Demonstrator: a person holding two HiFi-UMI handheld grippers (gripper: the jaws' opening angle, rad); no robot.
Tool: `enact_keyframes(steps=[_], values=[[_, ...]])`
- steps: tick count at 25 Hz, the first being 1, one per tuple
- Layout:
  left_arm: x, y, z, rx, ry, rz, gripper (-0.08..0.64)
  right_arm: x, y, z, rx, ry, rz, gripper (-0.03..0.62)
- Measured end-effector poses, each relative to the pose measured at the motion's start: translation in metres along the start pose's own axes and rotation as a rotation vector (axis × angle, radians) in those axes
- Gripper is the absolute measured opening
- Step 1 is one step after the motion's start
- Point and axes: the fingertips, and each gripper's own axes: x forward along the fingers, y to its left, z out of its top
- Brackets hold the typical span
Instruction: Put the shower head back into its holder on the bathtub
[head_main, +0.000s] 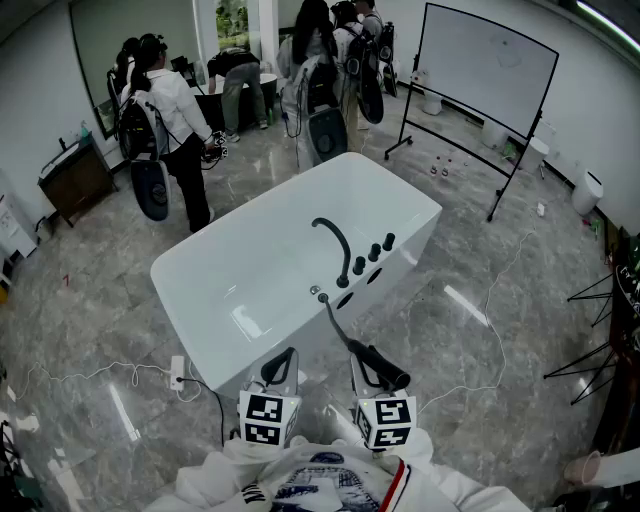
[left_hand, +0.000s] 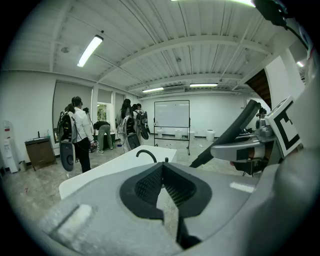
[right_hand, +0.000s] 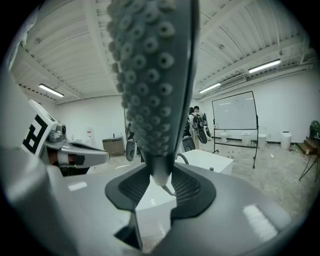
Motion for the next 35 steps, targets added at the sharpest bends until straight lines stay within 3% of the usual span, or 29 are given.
enact_keyframes(steps=[14, 35], values=[[0.007, -0.014, 0.001, -0.001, 0.003, 0.010, 0.006, -0.005, -0.017, -0.001, 0.018, -0.004, 0.012, 0.137], [0.016, -0.038, -0.018, -0.056, 0.047, 0.073, 0.006, -0.007, -0.035, -0.002, 0.001, -0.008, 0.105, 0.137]])
